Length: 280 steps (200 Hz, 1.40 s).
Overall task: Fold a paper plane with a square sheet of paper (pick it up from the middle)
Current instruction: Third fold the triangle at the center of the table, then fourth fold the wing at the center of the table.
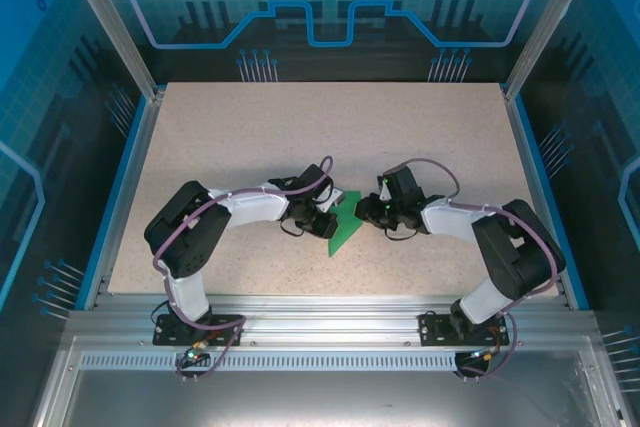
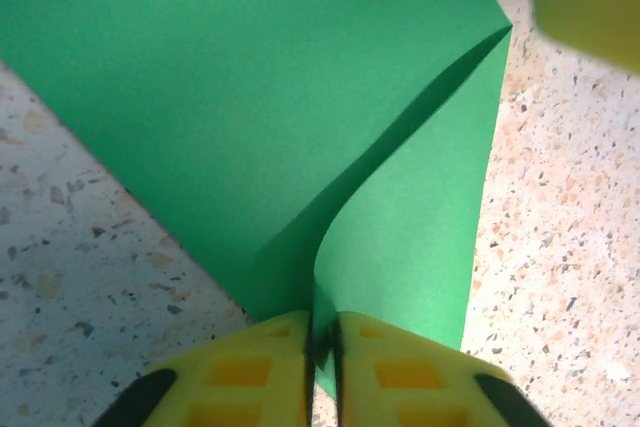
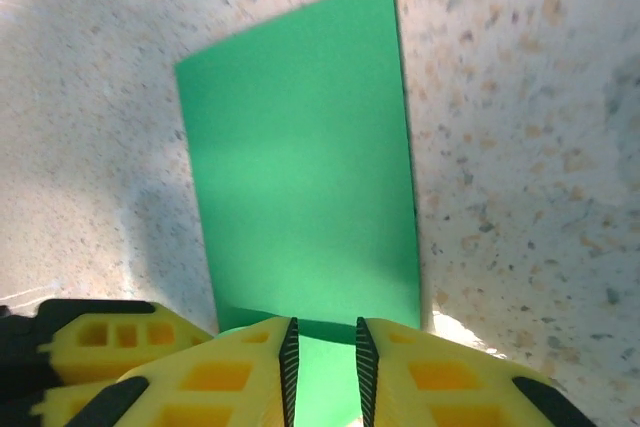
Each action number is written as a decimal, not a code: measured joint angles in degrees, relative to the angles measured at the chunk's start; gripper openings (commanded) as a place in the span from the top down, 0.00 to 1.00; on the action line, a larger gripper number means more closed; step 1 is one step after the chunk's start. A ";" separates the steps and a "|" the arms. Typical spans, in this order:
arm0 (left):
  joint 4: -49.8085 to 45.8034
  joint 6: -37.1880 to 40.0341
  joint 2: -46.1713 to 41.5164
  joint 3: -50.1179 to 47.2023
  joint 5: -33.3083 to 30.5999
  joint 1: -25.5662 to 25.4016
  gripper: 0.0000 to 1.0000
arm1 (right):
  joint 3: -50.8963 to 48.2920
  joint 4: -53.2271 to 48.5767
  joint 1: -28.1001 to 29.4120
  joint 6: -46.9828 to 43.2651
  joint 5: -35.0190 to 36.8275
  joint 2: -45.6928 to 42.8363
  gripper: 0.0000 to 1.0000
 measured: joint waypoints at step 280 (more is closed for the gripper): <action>-1.29 -10.16 -4.96 0.70 -3.69 -4.50 0.93 | -2.27 -0.57 -1.27 -4.07 -9.57 -0.13 0.52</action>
